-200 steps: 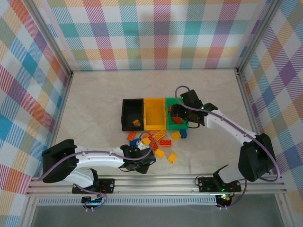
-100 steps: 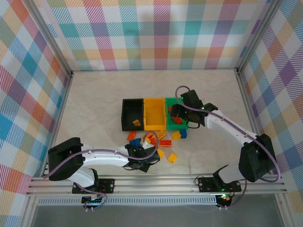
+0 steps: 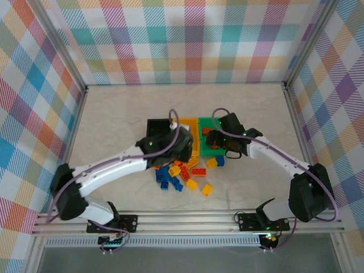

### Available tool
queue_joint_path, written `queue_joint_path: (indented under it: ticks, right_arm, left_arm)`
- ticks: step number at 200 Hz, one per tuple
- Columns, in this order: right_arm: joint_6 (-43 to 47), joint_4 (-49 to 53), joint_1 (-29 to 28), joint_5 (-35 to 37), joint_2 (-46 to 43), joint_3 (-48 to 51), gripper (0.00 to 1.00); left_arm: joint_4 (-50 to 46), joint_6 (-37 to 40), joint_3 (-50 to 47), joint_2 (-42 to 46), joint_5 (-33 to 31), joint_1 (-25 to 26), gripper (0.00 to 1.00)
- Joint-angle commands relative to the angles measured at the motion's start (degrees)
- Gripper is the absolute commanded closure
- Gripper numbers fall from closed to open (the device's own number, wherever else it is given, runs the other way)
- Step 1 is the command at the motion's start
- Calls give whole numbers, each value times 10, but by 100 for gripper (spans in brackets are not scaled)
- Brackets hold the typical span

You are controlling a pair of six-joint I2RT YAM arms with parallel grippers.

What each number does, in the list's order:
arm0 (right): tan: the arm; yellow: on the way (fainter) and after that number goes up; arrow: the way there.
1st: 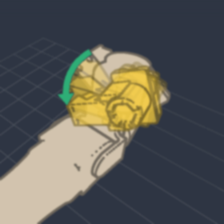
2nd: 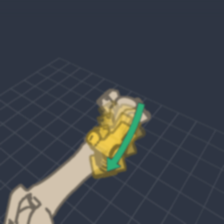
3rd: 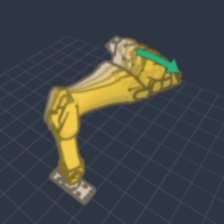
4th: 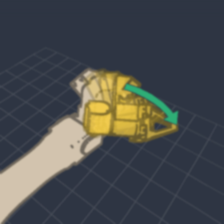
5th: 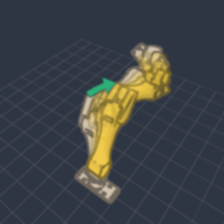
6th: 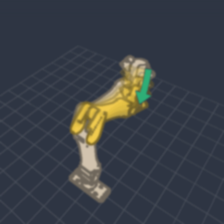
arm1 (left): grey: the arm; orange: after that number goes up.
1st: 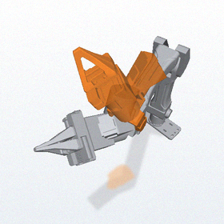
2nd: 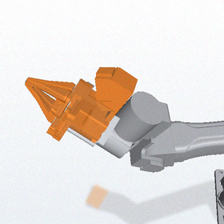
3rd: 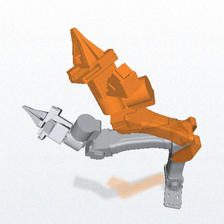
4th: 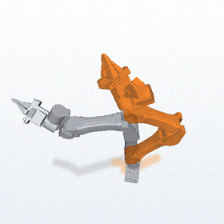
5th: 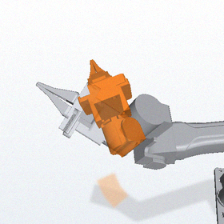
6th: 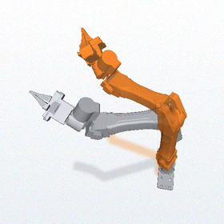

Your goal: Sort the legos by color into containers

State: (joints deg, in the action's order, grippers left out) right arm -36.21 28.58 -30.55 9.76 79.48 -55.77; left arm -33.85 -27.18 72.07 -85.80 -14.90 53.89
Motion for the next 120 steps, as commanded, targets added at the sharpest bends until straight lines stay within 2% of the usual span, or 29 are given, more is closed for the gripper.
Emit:
queue_joint_path:
  ticks: [1, 38, 72, 96, 120]
  right_arm:
    - [-10, 3, -1, -1, -26, 16, 10]
    - [-13, 5, -2, -12, -50, 43, 10]
    - [-13, 5, -1, -41, -76, 67, 10]
    - [-11, 3, -2, -71, -90, 82, 10]
    - [-15, -4, -2, -97, -102, 99, 10]
  left_arm:
    - [4, 43, 55, -88, 21, -49, 80]
    - [-8, 43, 173, -217, 28, -97, 82]
    - [-27, 26, 227, -288, 38, -119, 82]
    - [-26, 22, 238, -309, 52, -121, 59]
    - [-16, 15, 244, -304, 67, -122, 41]
